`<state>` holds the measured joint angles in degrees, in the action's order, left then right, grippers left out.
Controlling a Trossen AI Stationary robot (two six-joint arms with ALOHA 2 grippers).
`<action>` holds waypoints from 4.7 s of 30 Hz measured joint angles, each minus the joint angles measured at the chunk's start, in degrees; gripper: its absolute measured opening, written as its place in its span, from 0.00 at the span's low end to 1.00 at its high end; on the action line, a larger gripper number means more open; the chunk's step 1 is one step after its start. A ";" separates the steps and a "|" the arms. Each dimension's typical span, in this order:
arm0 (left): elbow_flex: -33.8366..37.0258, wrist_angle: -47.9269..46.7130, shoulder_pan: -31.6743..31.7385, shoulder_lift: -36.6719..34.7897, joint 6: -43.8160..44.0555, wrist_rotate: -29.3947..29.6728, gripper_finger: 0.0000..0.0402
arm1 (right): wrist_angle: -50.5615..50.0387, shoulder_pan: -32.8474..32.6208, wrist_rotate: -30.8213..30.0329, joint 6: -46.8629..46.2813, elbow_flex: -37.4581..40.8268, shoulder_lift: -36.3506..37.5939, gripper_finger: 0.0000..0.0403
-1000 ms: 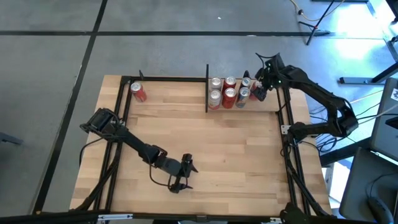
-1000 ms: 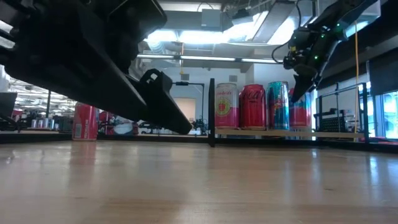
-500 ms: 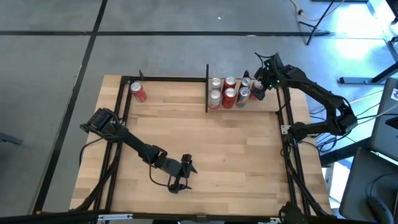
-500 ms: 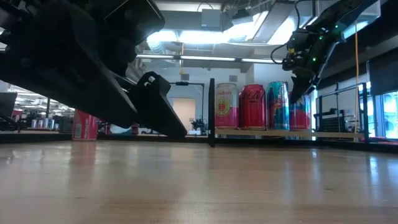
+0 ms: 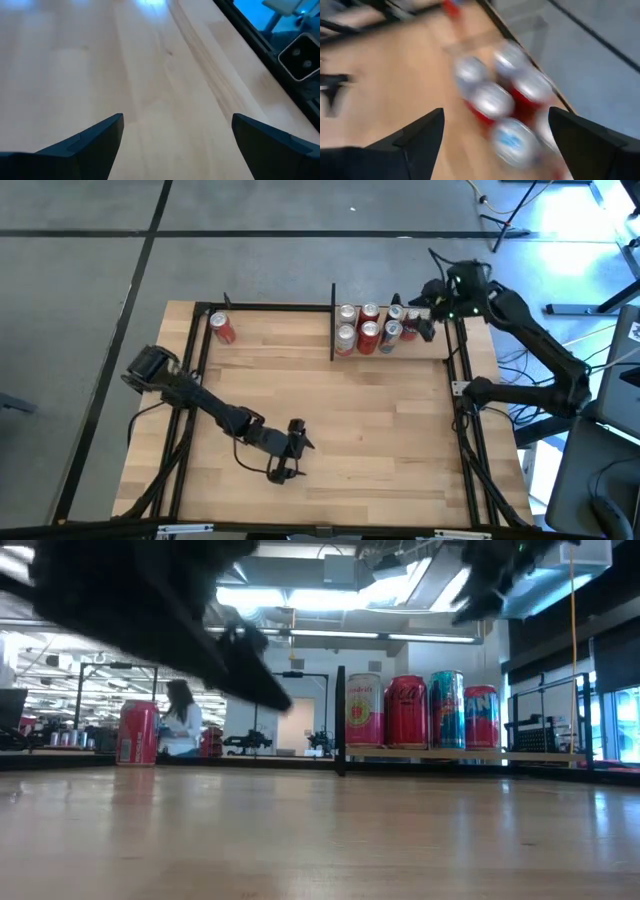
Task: Place canned beverage on shelf
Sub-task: Put the red soda can on the shelf aligned with the other red soda can
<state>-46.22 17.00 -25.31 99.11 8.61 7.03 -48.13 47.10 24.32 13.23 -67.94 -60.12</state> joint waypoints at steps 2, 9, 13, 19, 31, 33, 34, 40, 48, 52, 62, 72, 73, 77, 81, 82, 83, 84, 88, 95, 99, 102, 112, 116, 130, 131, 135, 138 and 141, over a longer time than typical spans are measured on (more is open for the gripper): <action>0.00 -3.69 0.04 -3.92 0.02 3.45 0.90 | 4.88 -5.82 1.32 -2.71 1.65 2.02 0.84; -0.02 -23.73 3.84 -19.35 7.64 22.99 0.90 | 18.84 -29.12 -11.33 -6.37 11.69 6.25 0.84; -0.02 -34.31 8.32 -26.79 13.04 30.86 0.90 | 23.32 -39.00 -19.68 -7.06 18.36 5.55 0.84; -0.02 -44.72 16.44 -33.13 15.00 35.82 0.90 | 39.12 -48.32 -23.31 -8.68 29.54 2.82 0.84; -0.02 -56.96 31.54 -33.94 20.43 43.21 0.90 | 56.05 -57.12 -23.39 -4.17 36.04 -3.63 0.84; -0.02 -58.75 35.23 -33.94 21.33 42.22 0.90 | 57.69 -57.65 -23.53 -3.80 36.06 -4.48 0.84; -0.02 -59.57 36.97 -33.94 21.36 41.37 0.90 | 58.59 -57.63 -23.63 -3.71 36.05 -4.86 0.84; -0.02 -64.87 47.13 -33.54 23.84 41.78 0.90 | 58.67 -57.62 -23.68 -3.58 36.04 -5.81 0.84; -0.02 -66.41 57.56 -33.53 23.92 39.48 0.90 | 58.66 -57.62 -23.49 -3.61 36.04 -5.79 0.84; -0.02 -66.30 62.22 -33.53 24.14 36.40 0.90 | 58.66 -57.62 -23.44 -3.78 36.04 -5.79 0.84; -0.02 -65.81 69.71 -33.44 22.71 31.41 0.90 | 58.64 -57.58 -23.44 -3.89 36.04 -5.79 0.84; 5.72 -57.09 74.61 -33.44 20.50 25.71 0.90 | 58.66 -57.58 -23.46 -3.92 36.04 -5.79 0.84; 6.17 -56.85 74.74 -33.44 20.06 25.46 0.90 | 58.66 -57.58 -23.46 -3.91 36.04 -5.79 0.84; 7.22 -56.22 74.71 -33.44 19.13 25.11 0.90 | 58.68 -57.58 -23.48 -3.91 36.04 -5.79 0.84; 7.54 -55.88 74.70 -33.44 18.12 24.74 0.86 | 58.68 -57.58 -23.48 -3.91 36.04 -5.79 0.84; 7.62 -55.85 74.70 -33.44 18.00 24.57 0.84 | 58.68 -57.58 -23.48 -3.91 36.04 -5.79 0.84; 7.65 -55.85 74.70 -33.44 17.98 24.48 0.82 | 58.68 -57.58 -23.48 -3.91 36.04 -5.79 0.84; 7.65 -55.83 74.70 -33.44 17.98 24.52 0.79 | 58.70 -57.58 -23.48 -3.91 36.04 -5.79 0.84; 7.63 -55.87 74.70 -33.48 17.71 24.91 0.66 | 58.70 -57.58 -23.48 -3.91 36.04 -5.79 0.84; 7.47 -55.60 70.08 -33.59 16.27 24.38 0.53 | 58.72 -57.58 -23.48 -3.91 36.04 -5.79 0.84; 5.92 -55.65 63.46 -33.51 15.40 20.15 0.53 | 58.72 -57.58 -23.45 -3.91 36.04 -5.79 0.84; 4.34 -53.72 56.84 -33.48 11.40 13.24 0.54 | 58.72 -57.58 -23.33 -3.91 36.04 -5.79 0.84; 1.87 -35.54 30.07 -33.09 -2.35 -3.89 0.54 | 58.68 -57.62 -20.74 -7.70 36.04 -5.79 0.84; 1.79 -25.76 21.37 -30.04 -5.42 -3.62 0.54 | 58.61 -57.62 -17.69 -8.86 36.04 -5.79 0.84; -16.43 -25.97 11.56 -3.13 -16.62 -10.69 0.54 | 58.18 -57.62 -15.70 -9.91 36.04 -5.77 0.84; -17.68 -26.68 11.47 -1.67 -17.54 -11.71 0.54 | 58.15 -57.62 -15.70 -10.08 36.04 -5.77 0.84; -21.13 -27.99 10.87 2.36 -19.98 -13.39 0.54 | 57.35 -57.62 -15.70 -10.21 36.04 -5.77 0.84; -21.90 -28.21 10.23 3.36 -20.19 -11.79 0.54 | 57.07 -57.62 -15.70 -10.41 36.04 -5.77 0.84; -21.94 -28.38 9.52 3.61 -19.90 -8.59 0.58 | 57.14 -57.62 -15.70 -10.42 36.04 -5.77 0.84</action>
<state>-68.16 -11.37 -15.79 102.72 -11.28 -1.56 9.01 -10.52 8.62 2.81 -31.90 -65.89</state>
